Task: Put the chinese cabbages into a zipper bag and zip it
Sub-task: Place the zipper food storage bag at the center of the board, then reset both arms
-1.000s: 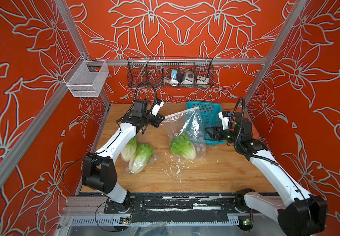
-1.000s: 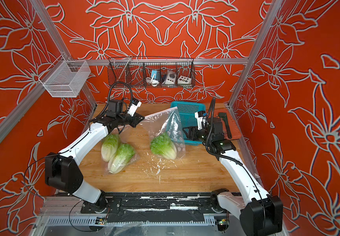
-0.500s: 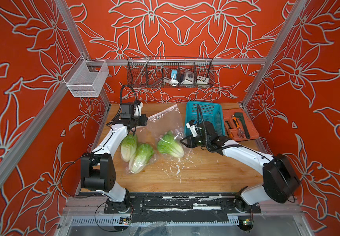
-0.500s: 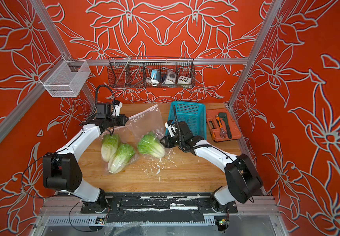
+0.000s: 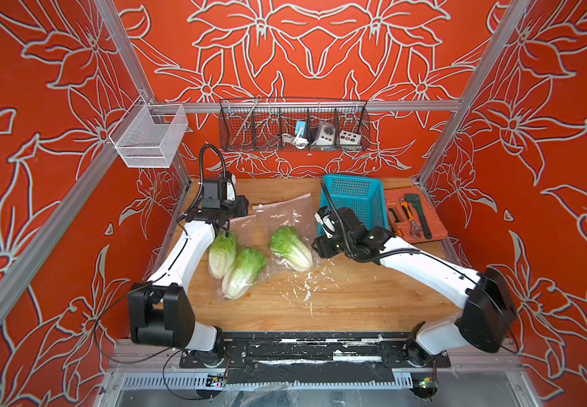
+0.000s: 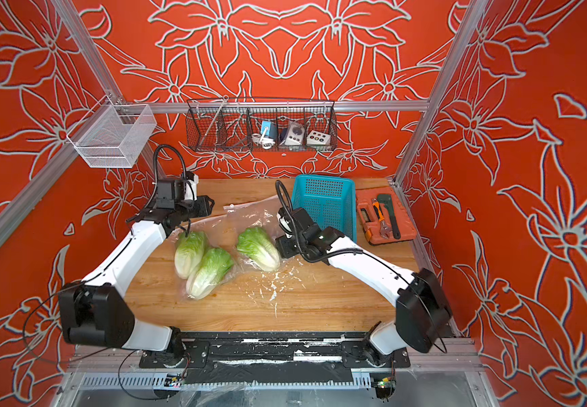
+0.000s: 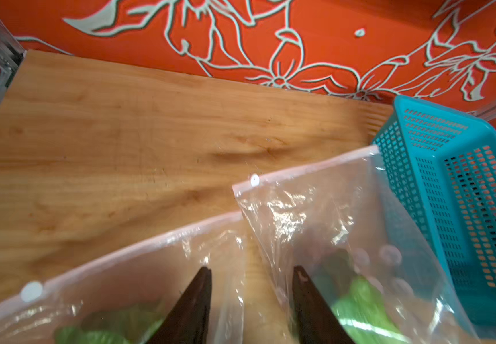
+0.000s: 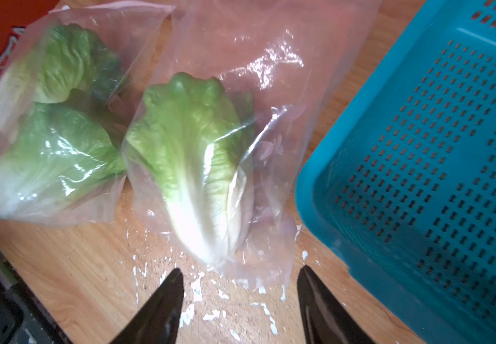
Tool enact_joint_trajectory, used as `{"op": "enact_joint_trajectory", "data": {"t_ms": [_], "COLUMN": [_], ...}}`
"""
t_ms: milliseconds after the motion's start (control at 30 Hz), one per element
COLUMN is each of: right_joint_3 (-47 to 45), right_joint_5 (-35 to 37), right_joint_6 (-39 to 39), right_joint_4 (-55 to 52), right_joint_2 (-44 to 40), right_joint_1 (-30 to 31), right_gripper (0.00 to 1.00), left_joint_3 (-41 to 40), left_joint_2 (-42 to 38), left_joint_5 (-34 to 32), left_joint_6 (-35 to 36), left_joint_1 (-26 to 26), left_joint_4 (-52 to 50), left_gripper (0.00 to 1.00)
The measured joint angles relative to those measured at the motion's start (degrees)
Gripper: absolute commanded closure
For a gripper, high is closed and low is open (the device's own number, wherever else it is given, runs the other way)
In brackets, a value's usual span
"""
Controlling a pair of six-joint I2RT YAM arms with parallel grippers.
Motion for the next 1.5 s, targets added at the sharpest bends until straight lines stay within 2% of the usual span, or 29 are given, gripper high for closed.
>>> {"op": "enact_joint_trajectory", "data": {"t_ms": [100,233,333,433,533,667,800,933,1033,1167,1267,1367,1500], "right_joint_3": [-1.6,-1.86,-1.07,4.02,8.22,6.8,-2.84,-18.4,-28.35,-35.36,-37.94,-40.17,-41.97], "right_joint_5": [-0.87,-1.4,-1.64,-3.02,-5.46,-4.92,0.98,9.16,18.71,28.83,33.79,37.68,40.65], "right_joint_6": [0.66,2.25,2.6,2.25,1.53,-1.62,-5.38,-8.68,-11.23,-11.98,-11.21,-10.69,-9.62], "right_joint_4": [2.58,6.12,7.76,7.48,7.96,6.45,7.06,13.18,17.42,19.82,22.45,27.04,33.48], "right_joint_2": [-0.17,8.35,15.37,21.35,22.25,12.9,-6.38,-25.2,-33.14,-36.54,-37.0,-34.75,-27.45], "right_joint_1": [1.64,3.45,4.2,4.68,5.38,5.79,4.39,-2.45,-8.68,-18.82,-25.51,-27.82,-29.0], "right_gripper": [0.39,0.4,0.4,0.4,0.38,0.34,0.27,0.16,0.15,0.16,0.17,0.18,0.19], "left_joint_3": [-6.8,-14.8,-19.56,-23.98,-27.52,-31.01,-35.19,-37.48,-41.2,-52.0,-56.39,-58.16,-63.19], "left_joint_2": [-7.58,-15.06,-18.88,-23.34,-28.61,-36.33,-42.25,-41.07,-38.86,-39.12,-39.43,-37.4,-32.61], "left_joint_5": [-0.46,-0.98,-2.4,-4.98,-7.89,-11.65,-15.5,-21.33,-28.2,-38.64,-43.54,-46.58,-47.89], "left_joint_6": [-2.23,-4.85,-6.14,-6.88,-6.99,-5.99,-5.62,-4.92,-3.06,-1.42,-1.22,-1.14,-1.25], "left_joint_1": [-5.49,-11.26,-12.46,-12.7,-12.74,-12.74,-12.76,-12.79,-12.79,-12.79,-12.79,-12.79,-12.39], "left_joint_4": [2.58,6.54,9.01,11.58,14.14,16.79,20.68,26.49,32.28,39.39,42.34,48.76,59.63], "left_gripper": [0.53,0.52,0.5,0.47,0.43,0.4,0.39,0.38,0.37,0.38,0.38,0.38,0.37]}}
